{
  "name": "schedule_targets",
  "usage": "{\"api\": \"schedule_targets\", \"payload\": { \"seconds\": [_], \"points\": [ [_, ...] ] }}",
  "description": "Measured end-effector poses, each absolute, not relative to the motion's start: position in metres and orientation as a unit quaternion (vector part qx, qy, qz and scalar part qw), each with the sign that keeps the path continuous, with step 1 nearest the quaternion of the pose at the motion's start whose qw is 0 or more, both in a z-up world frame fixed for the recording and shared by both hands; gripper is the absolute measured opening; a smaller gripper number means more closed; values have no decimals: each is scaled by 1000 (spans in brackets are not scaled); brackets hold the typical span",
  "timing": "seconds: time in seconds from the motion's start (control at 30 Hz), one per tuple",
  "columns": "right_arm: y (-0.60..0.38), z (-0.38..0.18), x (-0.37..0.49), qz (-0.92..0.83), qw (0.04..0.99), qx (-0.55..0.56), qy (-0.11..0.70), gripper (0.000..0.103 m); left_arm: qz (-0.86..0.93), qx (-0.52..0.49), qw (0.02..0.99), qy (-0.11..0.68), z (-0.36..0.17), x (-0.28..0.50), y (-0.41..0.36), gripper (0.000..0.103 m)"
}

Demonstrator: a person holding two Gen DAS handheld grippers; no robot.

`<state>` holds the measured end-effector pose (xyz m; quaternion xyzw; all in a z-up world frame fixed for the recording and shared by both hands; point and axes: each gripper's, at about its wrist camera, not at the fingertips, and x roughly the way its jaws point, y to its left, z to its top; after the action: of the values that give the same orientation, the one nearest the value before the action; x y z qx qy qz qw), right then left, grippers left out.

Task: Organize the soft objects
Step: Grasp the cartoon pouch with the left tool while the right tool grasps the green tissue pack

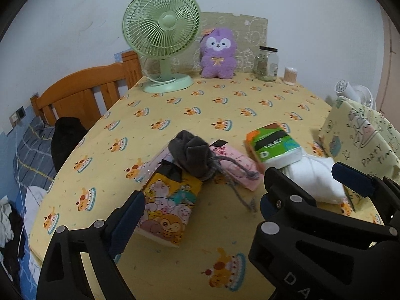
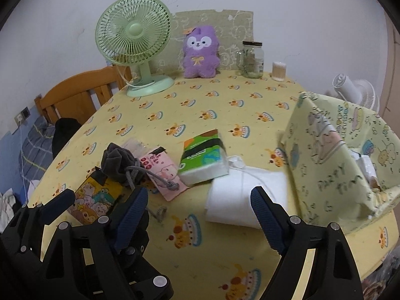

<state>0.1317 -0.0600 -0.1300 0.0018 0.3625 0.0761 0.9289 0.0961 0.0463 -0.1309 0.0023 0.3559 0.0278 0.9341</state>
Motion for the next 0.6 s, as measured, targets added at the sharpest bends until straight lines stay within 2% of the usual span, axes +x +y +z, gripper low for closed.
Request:
{"api": "schedule_targets", "payload": {
  "seconds": [0.27,0.6],
  "points": [
    [-45,-139,142,84,924,-14,372,87,66,6,929,364,-141,106,61,94],
    [-41,-145,152,81,921,-17,381,87,64,-7,919,389,-152,117,67,67]
  ]
}}
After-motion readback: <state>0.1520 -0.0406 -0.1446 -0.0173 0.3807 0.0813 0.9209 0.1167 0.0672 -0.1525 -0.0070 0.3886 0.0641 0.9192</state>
